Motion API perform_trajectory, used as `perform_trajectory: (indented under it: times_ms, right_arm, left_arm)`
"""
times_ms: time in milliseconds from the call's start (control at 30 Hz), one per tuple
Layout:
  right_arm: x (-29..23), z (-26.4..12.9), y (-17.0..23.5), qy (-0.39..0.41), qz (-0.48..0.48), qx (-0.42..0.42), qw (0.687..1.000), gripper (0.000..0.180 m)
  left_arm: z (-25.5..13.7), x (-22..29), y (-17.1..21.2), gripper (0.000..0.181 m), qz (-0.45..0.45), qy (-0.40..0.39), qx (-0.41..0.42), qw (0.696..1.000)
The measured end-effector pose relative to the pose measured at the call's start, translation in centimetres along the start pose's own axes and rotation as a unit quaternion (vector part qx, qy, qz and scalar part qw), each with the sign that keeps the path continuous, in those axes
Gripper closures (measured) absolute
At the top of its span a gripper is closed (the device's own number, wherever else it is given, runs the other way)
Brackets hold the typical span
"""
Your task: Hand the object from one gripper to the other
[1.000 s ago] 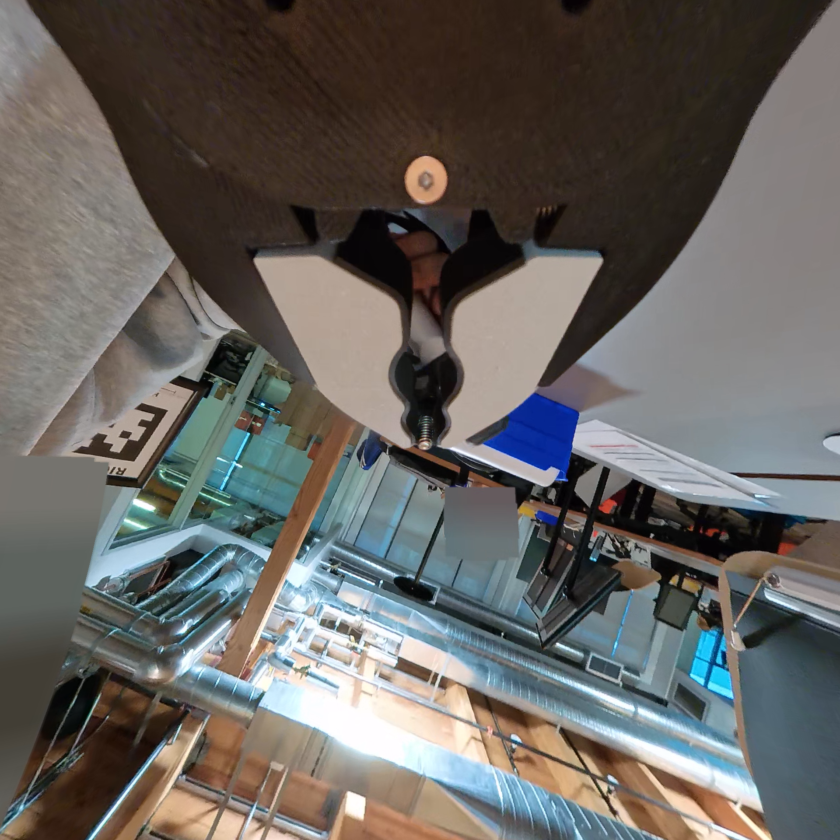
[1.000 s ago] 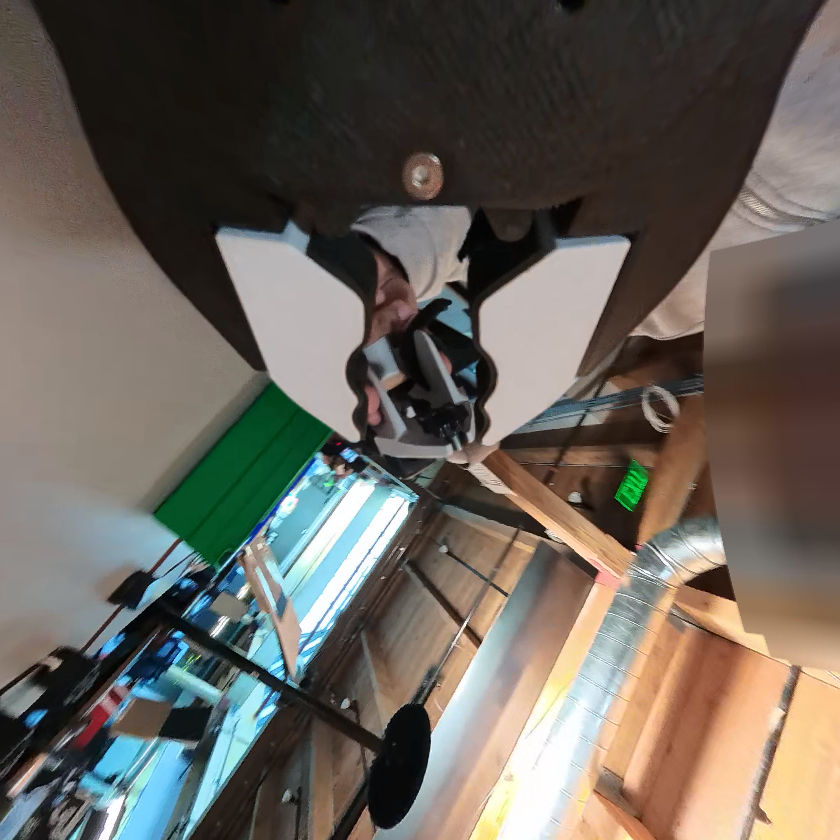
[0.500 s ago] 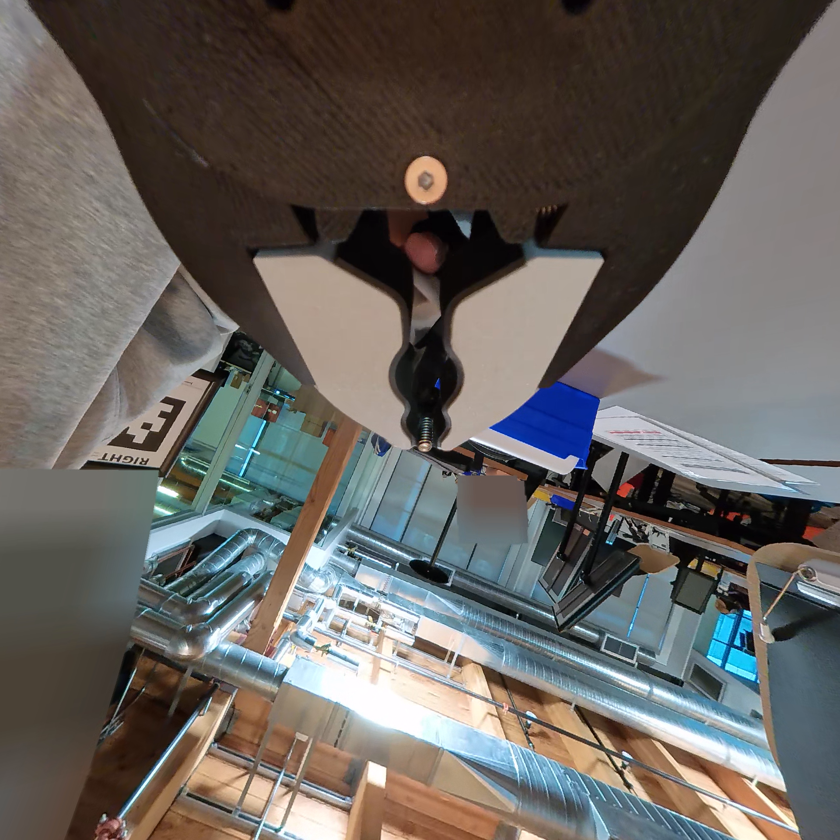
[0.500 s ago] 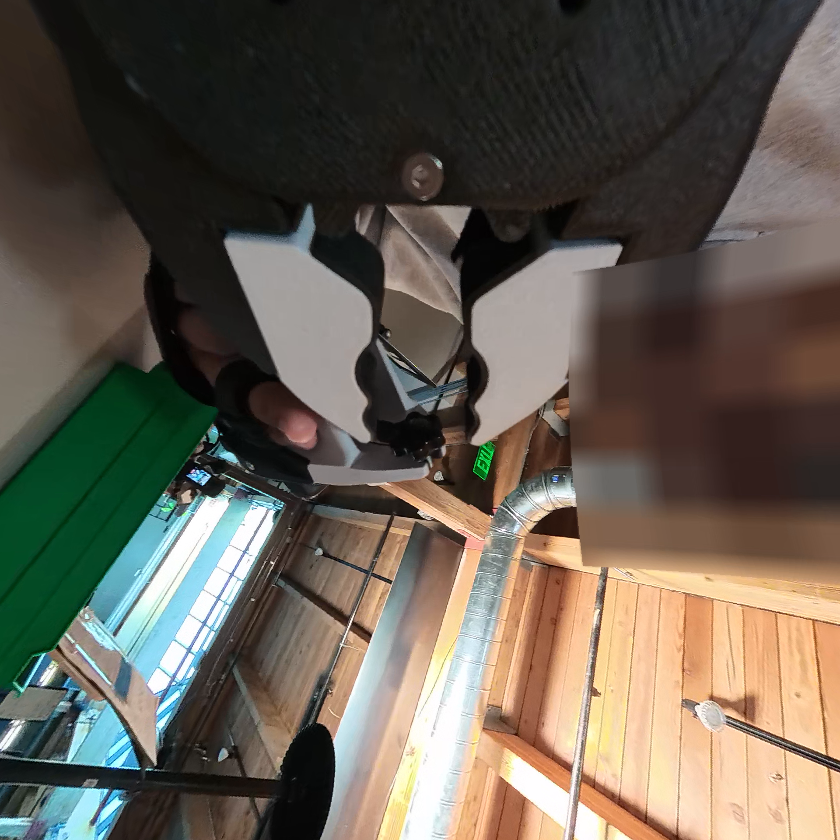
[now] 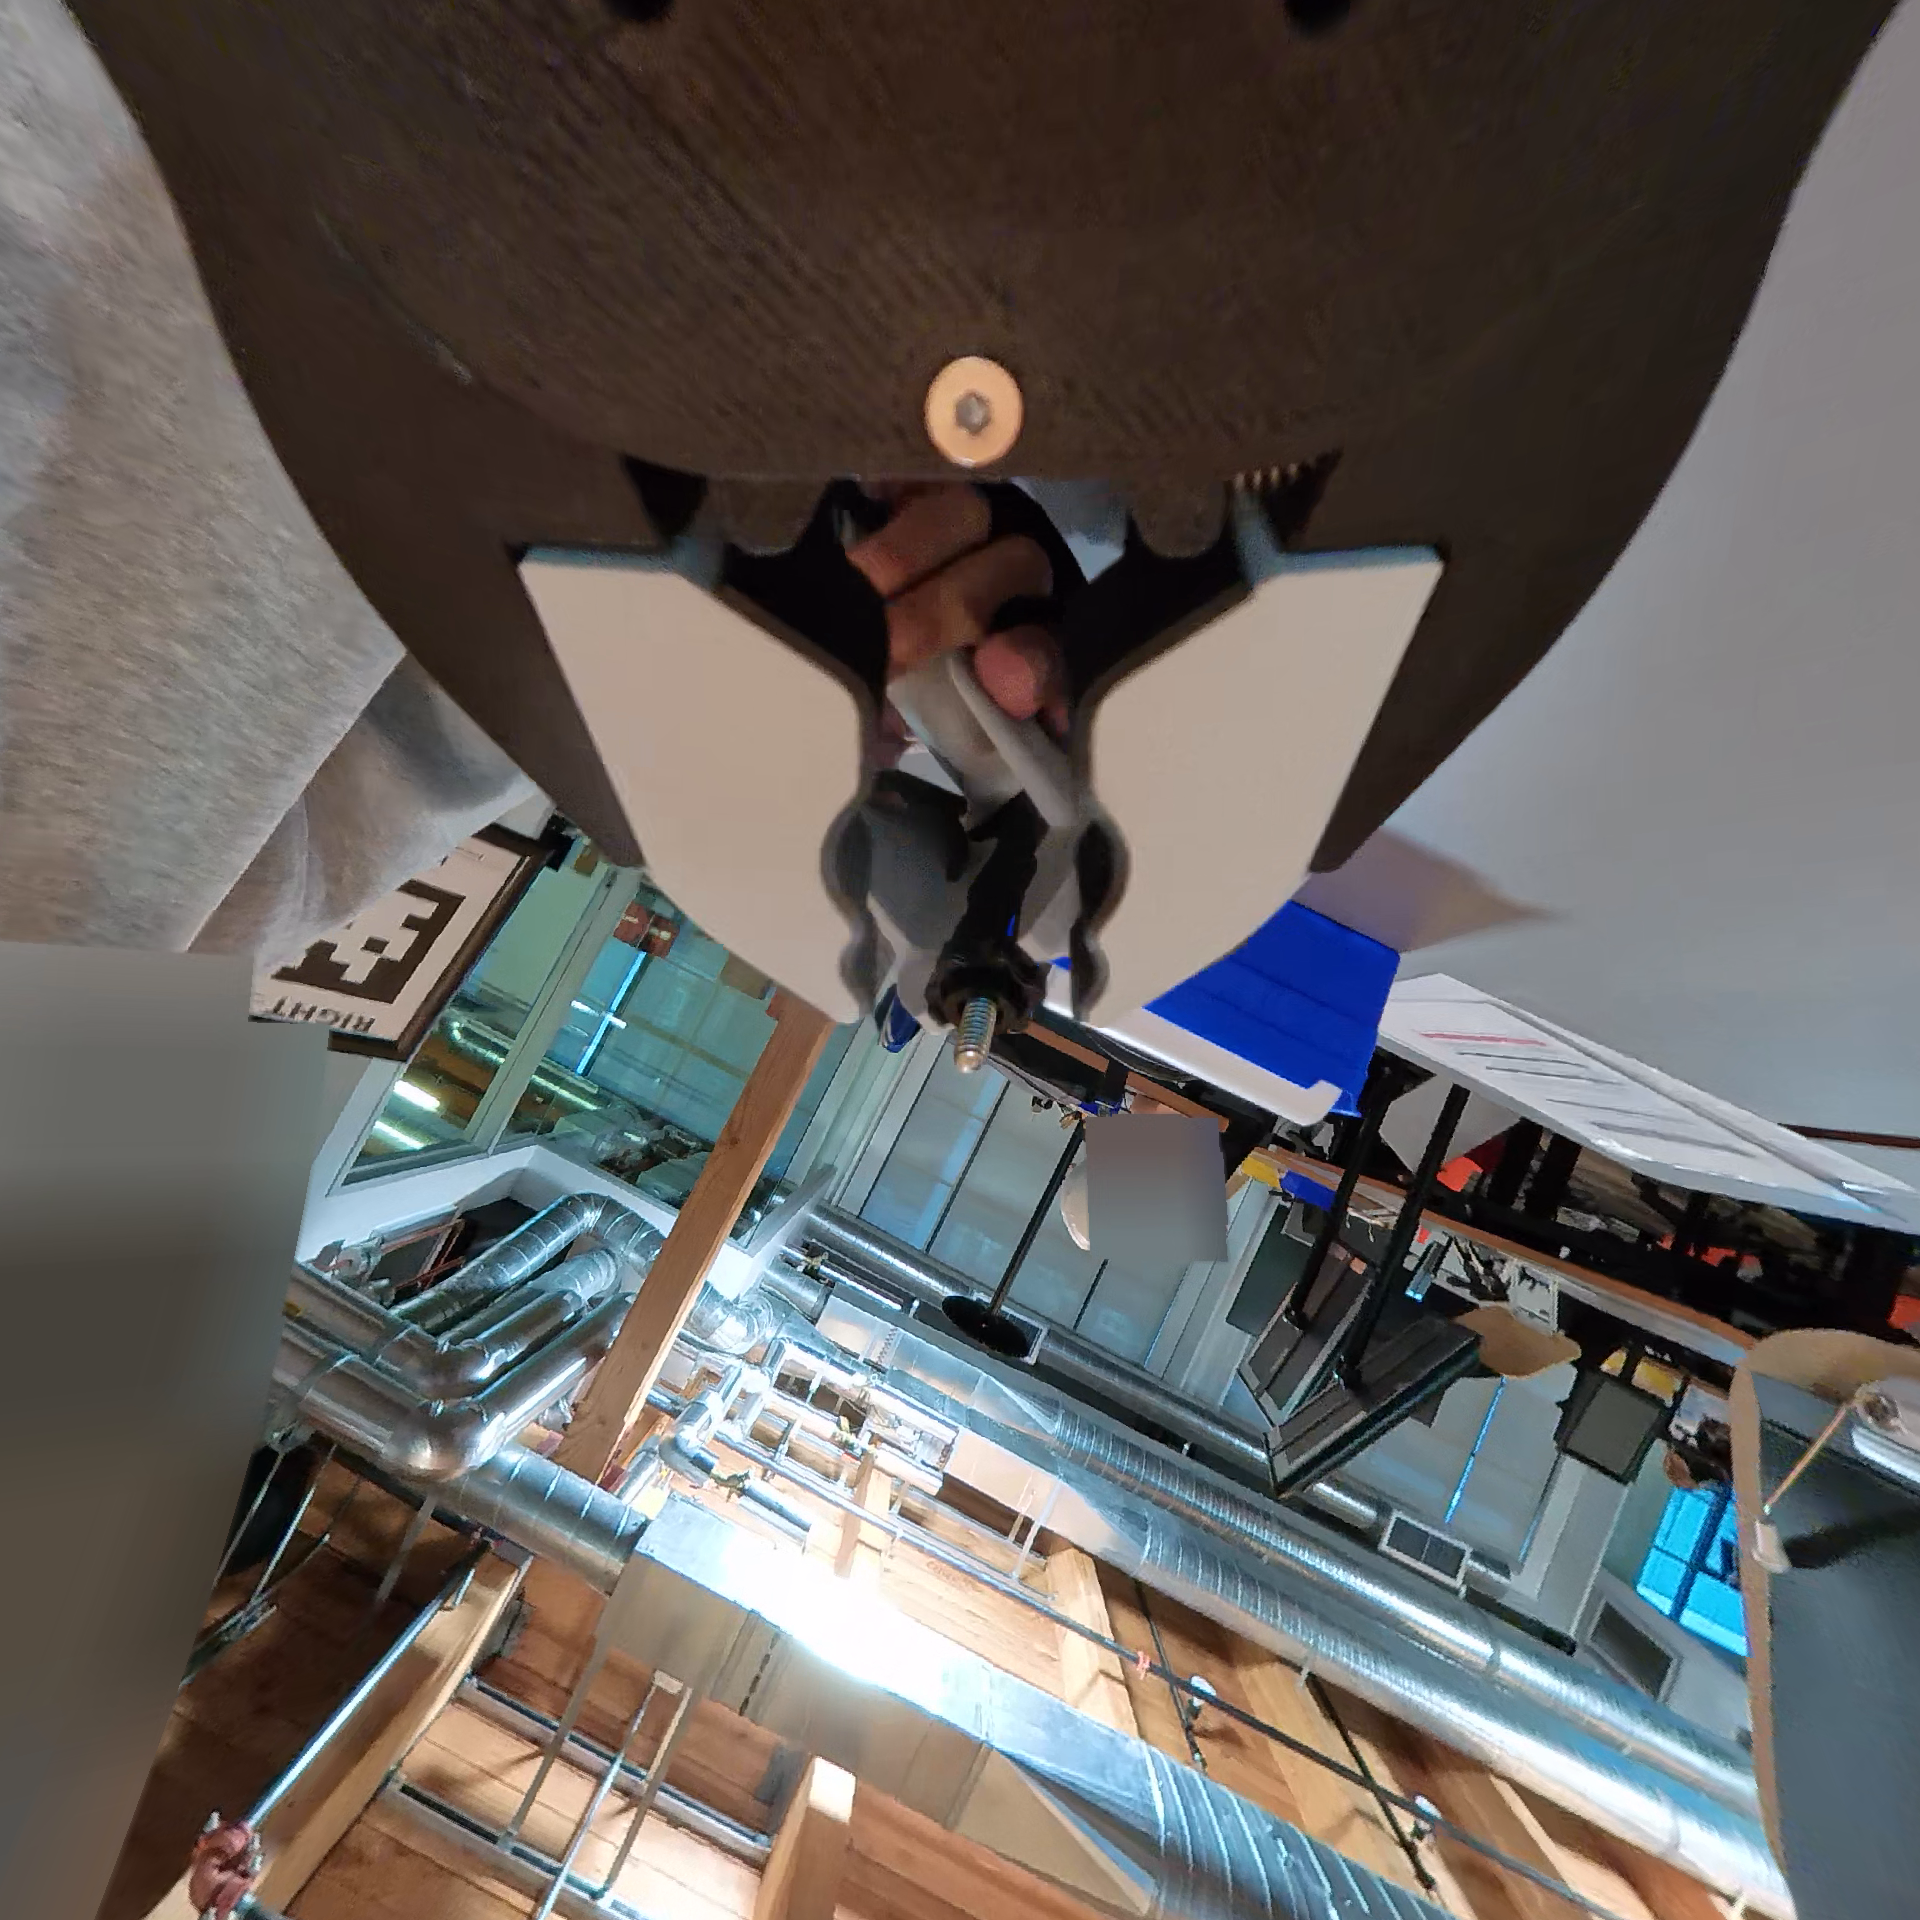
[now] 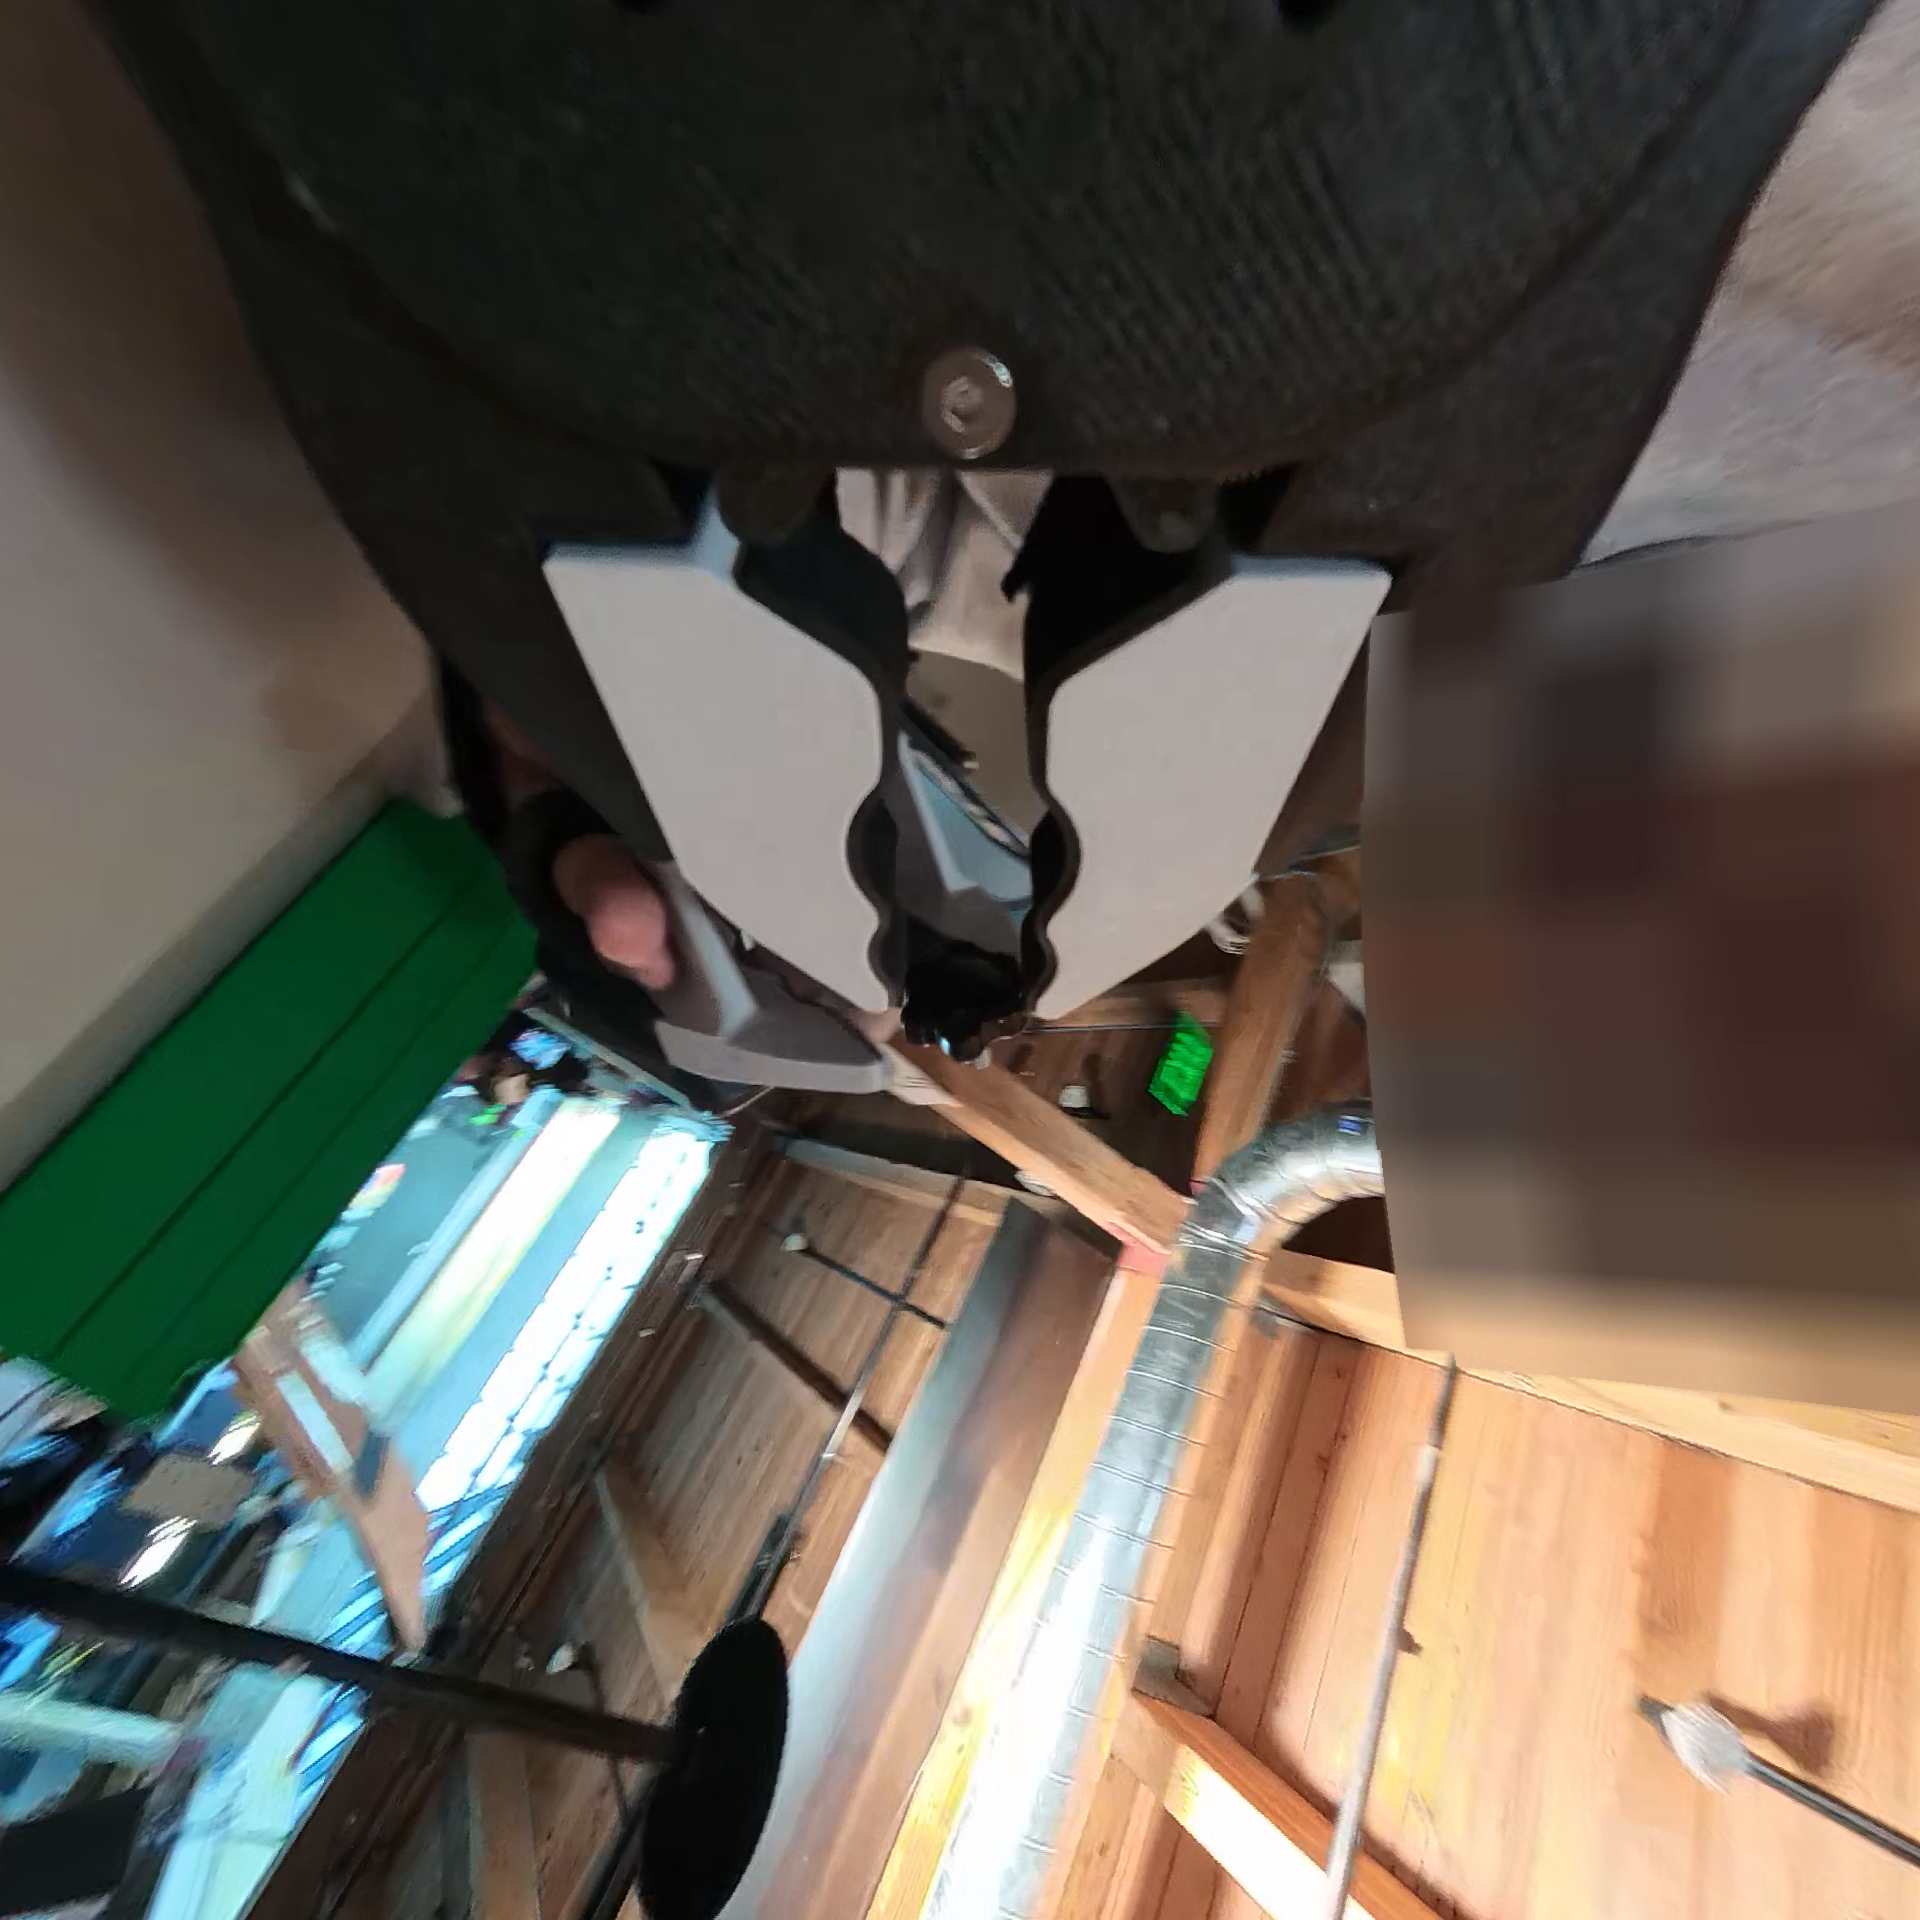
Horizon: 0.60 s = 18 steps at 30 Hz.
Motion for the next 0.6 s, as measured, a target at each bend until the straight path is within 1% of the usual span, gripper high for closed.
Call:
perform_trajectory:
  times_ms: [33, 100, 167, 233, 300, 367, 433, 467, 533, 567, 600]
  right_arm:
    - [-0.1, -0.2, -0.3, 0.024, -0.017, -0.008, 1.0, 0.158]
    - [-0.8, -0.4, -1.0, 0.091, -0.07, -0.04, 0.993, 0.158]
    - [-2.5, -0.8, -2.4, 0.164, -0.148, -0.069, 0.973, 0.158]
    - [-4.8, -2.1, -4.5, 0.247, -0.218, -0.087, 0.94, 0.158]
    - [-7.9, -4.3, -7.2, 0.337, -0.283, -0.083, 0.894, 0.158]
    - [-11.7, -7.7, -10.1, 0.439, -0.335, -0.061, 0.831, 0.158]
    - [-15.3, -12.3, -12.3, 0.553, -0.357, -0.04, 0.751, 0.158]
    - [-16.8, -15.1, -13.1, 0.616, -0.35, -0.035, 0.704, 0.158]
    - [-19.5, -21.3, -13.8, 0.732, -0.322, -0.02, 0.601, 0.158]
    - [-20.7, -24.3, -13.8, 0.774, -0.309, -0.009, 0.552, 0.158]
    - [-21.6, -26.9, -13.6, 0.806, -0.293, -0.001, 0.514, 0.158]
  left_arm:
    - [0.0, -0.1, -0.1, 0.144, -0.008, 0.003, 0.004, 1.0]
    - [-0.1, -0.2, -0.1, 0.139, -0.017, 0.002, 0.01, 1.0]
    - [-0.1, -0.4, 0.0, 0.138, -0.022, 0.002, 0.006, 1.0]
    - [0.0, -0.5, 0.1, 0.138, -0.026, 0.002, 0.003, 1.0]
    - [0.0, -0.6, 0.2, 0.138, -0.031, 0.0, -0.001, 1.0]
    - [0.0, -0.7, 0.3, 0.138, -0.035, 0.0, -0.002, 0.999]
    - [0.0, -0.8, 0.3, 0.138, -0.04, -0.001, -0.004, 0.999]
    - [0.0, -0.9, 0.3, 0.138, -0.043, -0.001, -0.003, 0.999]
    - [0.0, -1.0, 0.4, 0.138, -0.049, 0.001, -0.001, 0.999]
    - [0.0, -1.0, 0.4, 0.138, -0.051, 0.002, -0.001, 0.999]
    - [0.1, -1.0, 0.4, 0.139, -0.052, 0.002, -0.002, 0.999]
Point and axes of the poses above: each gripper's, where its closed fingertips meet, z out along the fingers, y out of its underside, x = y × z across the jaws, the point moved 3 cm from there along -z, back along the fingers, and after that the axes turned 14 degrees about -x, right-handed, at the moved point
